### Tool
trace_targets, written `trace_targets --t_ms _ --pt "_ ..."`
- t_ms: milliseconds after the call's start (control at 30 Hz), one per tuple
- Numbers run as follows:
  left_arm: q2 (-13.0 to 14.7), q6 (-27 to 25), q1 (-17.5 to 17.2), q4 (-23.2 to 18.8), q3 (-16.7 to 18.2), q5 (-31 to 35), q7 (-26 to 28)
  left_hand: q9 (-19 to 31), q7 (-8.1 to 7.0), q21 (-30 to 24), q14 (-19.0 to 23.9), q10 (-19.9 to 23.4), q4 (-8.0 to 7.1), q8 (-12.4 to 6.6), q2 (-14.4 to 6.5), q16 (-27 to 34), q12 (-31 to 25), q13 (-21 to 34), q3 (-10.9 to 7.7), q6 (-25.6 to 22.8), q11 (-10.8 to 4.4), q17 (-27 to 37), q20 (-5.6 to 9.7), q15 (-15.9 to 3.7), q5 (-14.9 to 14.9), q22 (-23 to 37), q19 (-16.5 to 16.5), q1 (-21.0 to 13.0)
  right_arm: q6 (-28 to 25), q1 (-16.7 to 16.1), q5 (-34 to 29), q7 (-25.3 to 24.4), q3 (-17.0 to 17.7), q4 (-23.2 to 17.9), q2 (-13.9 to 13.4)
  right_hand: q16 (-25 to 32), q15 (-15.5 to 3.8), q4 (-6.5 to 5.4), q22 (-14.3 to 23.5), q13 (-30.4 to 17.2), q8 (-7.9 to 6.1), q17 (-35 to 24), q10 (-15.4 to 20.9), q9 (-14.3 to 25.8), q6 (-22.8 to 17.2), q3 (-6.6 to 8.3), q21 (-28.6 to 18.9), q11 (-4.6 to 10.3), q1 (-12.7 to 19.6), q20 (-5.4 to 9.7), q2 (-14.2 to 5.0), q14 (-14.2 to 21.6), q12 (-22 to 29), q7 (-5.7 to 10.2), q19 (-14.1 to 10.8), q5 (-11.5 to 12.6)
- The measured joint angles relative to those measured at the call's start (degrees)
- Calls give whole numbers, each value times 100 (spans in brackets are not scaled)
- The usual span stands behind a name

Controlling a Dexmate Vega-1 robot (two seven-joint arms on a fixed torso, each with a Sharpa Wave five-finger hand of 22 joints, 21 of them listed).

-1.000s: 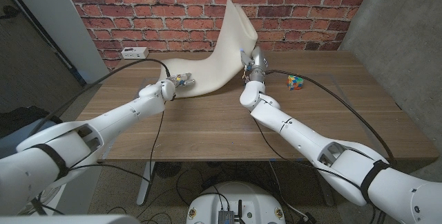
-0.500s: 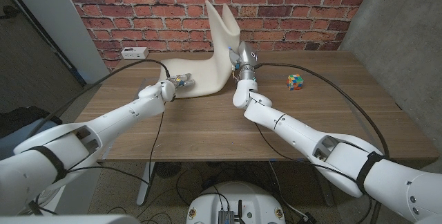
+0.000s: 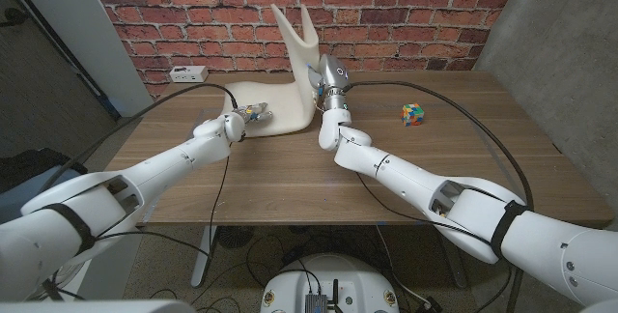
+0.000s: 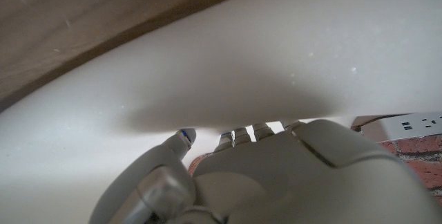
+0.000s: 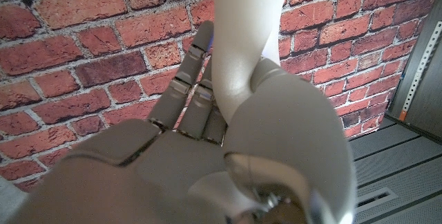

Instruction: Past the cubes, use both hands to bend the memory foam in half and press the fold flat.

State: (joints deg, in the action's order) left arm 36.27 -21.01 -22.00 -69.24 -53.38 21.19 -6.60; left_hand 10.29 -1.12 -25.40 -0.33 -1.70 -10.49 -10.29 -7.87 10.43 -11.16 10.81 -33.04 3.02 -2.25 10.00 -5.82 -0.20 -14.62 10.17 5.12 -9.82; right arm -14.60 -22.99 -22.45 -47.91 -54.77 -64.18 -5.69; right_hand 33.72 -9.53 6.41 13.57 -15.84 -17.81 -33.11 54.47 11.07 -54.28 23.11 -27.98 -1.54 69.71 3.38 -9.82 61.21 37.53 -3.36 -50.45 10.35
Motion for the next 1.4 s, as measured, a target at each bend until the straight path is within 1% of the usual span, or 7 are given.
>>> trace_targets --t_ms 467,600,700,833,867,1033,1400 --pt "-58 141 64 195 -8 -49 0 0 0 15 -7 -12 14 -3 -15 -7 -11 0 -14 0 -9 1 0 8 0 1 1 18 283 241 -147 140 -264 414 226 0 -13 7 1 41 34 -37 11 2 -60 -9 -65 10 0 41 0 13 -8 20 40 7" --pt "-71 174 76 235 -15 -61 5 0 0 15 13 0 14 -2 8 -30 -12 0 -14 0 3 1 0 -11 0 1 1 37 373 305 -168 178 -330 551 299 0 -32 26 -2 66 40 -50 40 2 -102 9 -108 39 0 28 0 34 -10 21 70 7" --pt "-82 186 84 266 -23 -64 14 -1 0 15 13 2 14 -2 8 -31 -12 0 -14 0 5 1 0 -11 0 1 1 37 443 350 -183 214 -375 645 353 0 -42 32 -27 94 56 -49 62 2 -111 14 -108 60 0 61 0 44 -50 30 103 6" --pt "-88 198 89 285 -27 -72 22 -1 0 15 13 3 19 -2 8 -34 -12 -1 -56 0 6 2 0 -11 0 1 1 37 499 402 -187 248 -431 755 419 -28 -60 39 -27 120 61 -38 72 -1 -141 8 -152 69 0 61 0 63 -90 1 103 6" --pt "-89 202 91 289 -29 -76 22 -1 0 15 13 3 19 -2 8 -45 -12 -2 -56 0 6 2 0 -11 0 1 1 37 526 416 -189 260 -447 785 441 -28 -59 39 -27 122 61 -34 96 -9 -141 7 -152 45 0 63 1 64 -92 1 104 6" --pt "-89 214 92 301 -31 -86 23 -3 0 19 13 2 19 -1 9 -29 -9 -4 -56 0 7 1 1 -11 0 1 1 39 598 474 -193 297 -512 899 515 -35 -52 39 -27 147 82 -49 125 -17 -195 7 -152 63 -1 92 1 97 -138 51 133 4" --pt "-72 213 78 281 -31 -104 29 -3 0 59 11 -10 20 3 31 -25 -1 -3 -55 0 13 1 1 -9 0 1 2 60 836 622 -182 419 -643 1243 702 -77 -93 65 -54 209 106 -76 175 -27 -217 17 -236 73 -27 123 27 137 -215 68 164 -11"
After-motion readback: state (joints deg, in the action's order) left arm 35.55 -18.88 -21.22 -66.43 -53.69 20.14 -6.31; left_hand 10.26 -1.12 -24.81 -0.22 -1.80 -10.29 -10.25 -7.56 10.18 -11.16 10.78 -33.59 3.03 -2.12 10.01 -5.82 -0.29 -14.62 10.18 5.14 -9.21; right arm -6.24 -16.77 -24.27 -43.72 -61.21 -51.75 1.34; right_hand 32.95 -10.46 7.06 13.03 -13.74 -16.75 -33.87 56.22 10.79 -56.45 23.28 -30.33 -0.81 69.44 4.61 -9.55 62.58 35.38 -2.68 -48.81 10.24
